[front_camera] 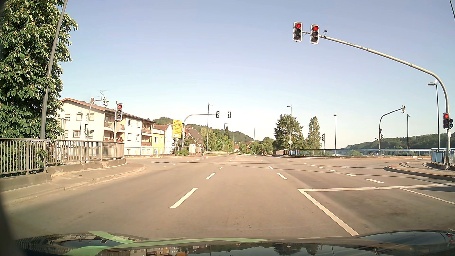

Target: Follow the waypoints while adhering to traffic rules and regulations

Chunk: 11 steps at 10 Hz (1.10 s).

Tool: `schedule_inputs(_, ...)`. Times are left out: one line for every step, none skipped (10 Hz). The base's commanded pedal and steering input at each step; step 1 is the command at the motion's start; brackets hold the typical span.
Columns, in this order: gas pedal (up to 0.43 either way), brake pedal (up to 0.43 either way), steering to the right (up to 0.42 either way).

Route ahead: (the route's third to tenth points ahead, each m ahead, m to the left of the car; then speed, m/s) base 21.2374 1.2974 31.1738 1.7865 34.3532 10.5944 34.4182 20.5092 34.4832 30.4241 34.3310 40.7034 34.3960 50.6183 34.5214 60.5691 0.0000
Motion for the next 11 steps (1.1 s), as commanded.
schedule_inputs(0.000, 0.189, -0.003)
schedule_inputs(0.000, 0.183, -0.003)
schedule_inputs(0.000, 0.183, -0.003)
schedule_inputs(0.000, 0.183, -0.003)
schedule_inputs(0.000, 0.183, -0.003)
schedule_inputs(0.000, 0.183, -0.003)
schedule_inputs(0.000, 0.183, -0.003)
schedule_inputs(0.000, 0.189, -0.003)
schedule_inputs(0.000, 0.183, -0.004)
schedule_inputs(0.000, 0.189, -0.003)
schedule_inputs(0.000, 0.183, -0.004)
